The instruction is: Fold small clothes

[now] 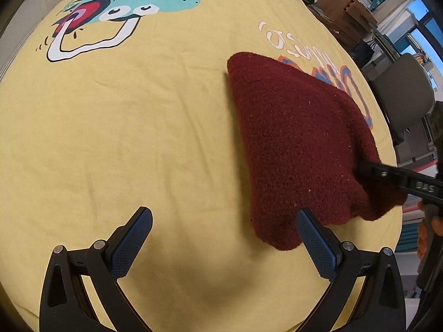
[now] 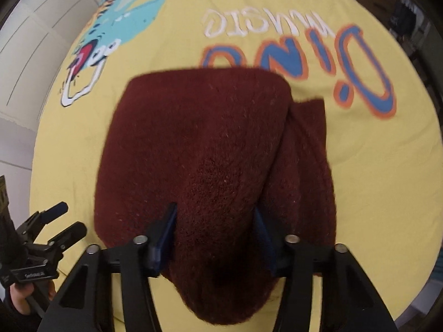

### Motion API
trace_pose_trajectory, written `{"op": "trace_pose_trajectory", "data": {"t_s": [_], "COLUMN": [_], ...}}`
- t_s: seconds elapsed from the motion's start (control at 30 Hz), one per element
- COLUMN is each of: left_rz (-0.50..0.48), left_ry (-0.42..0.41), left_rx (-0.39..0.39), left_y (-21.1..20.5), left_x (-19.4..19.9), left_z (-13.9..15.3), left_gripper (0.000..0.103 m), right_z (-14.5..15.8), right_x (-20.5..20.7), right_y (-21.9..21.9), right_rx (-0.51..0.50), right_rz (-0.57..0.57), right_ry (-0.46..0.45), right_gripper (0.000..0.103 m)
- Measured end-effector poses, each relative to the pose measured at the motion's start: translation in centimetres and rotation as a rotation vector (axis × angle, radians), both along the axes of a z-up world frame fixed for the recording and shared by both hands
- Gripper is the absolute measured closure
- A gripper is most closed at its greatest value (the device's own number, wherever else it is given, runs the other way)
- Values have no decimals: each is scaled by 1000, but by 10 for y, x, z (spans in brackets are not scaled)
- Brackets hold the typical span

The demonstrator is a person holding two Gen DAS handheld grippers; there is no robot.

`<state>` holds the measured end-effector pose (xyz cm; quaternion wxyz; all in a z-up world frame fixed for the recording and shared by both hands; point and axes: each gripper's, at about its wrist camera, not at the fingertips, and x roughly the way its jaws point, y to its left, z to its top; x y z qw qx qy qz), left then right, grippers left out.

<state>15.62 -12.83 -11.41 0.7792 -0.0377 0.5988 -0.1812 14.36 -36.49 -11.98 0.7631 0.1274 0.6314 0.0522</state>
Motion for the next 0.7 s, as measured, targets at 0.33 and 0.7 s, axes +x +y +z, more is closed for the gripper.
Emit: {"op": "trace_pose_trajectory", "data": {"t_s": [0.33, 0.7], "left_rz": [-18, -43], "left_ry": [6, -4], "left_rx": [1, -2], "left_y": [-7, -15], "left_x": [-2, -6], "left_z": [-3, 1], "left_gripper": [1, 1], "right_z": [10, 12], "right_x": [-22, -53], "right_y": [-47, -86], "right_rx": [0, -52], "right_rz": [-57, -79], "right_ry": [-65, -66], "right_gripper": [84, 83]}}
